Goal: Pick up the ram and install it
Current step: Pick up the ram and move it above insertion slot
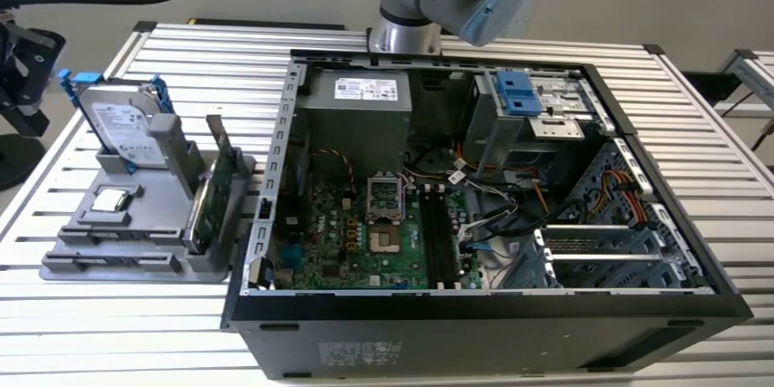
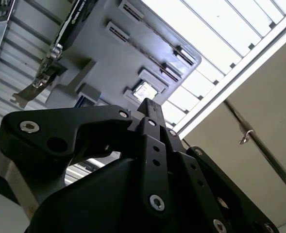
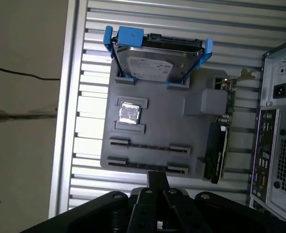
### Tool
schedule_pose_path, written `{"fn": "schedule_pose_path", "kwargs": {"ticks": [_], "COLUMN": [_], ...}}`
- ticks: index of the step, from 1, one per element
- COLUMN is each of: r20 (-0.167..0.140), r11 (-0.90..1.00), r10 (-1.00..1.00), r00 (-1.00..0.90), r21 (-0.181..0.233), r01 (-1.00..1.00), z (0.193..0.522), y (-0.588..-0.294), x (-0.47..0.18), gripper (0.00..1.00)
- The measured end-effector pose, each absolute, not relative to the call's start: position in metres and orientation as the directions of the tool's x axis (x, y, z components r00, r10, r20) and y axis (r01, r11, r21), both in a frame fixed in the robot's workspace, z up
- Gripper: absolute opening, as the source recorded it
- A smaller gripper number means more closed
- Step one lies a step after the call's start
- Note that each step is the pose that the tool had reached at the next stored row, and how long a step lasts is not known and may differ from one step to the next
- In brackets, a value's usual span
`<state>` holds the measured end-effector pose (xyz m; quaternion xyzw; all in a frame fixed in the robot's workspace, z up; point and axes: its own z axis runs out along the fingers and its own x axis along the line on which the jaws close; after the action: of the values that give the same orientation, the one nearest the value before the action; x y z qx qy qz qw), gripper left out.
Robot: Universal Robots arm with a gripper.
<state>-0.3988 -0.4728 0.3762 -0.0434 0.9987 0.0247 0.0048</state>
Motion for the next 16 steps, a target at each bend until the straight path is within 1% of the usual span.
{"fn": "schedule_pose_path", "kwargs": {"ticks": [16], "r20": [-0.012], "r11": [0.994], "r10": [-0.093], "r00": [-0.996], "r21": [0.049], "r01": [-0.093], "z": [0.3754], "y": [-0.4761], "x": [-0.3988], "gripper": [0.00]}}
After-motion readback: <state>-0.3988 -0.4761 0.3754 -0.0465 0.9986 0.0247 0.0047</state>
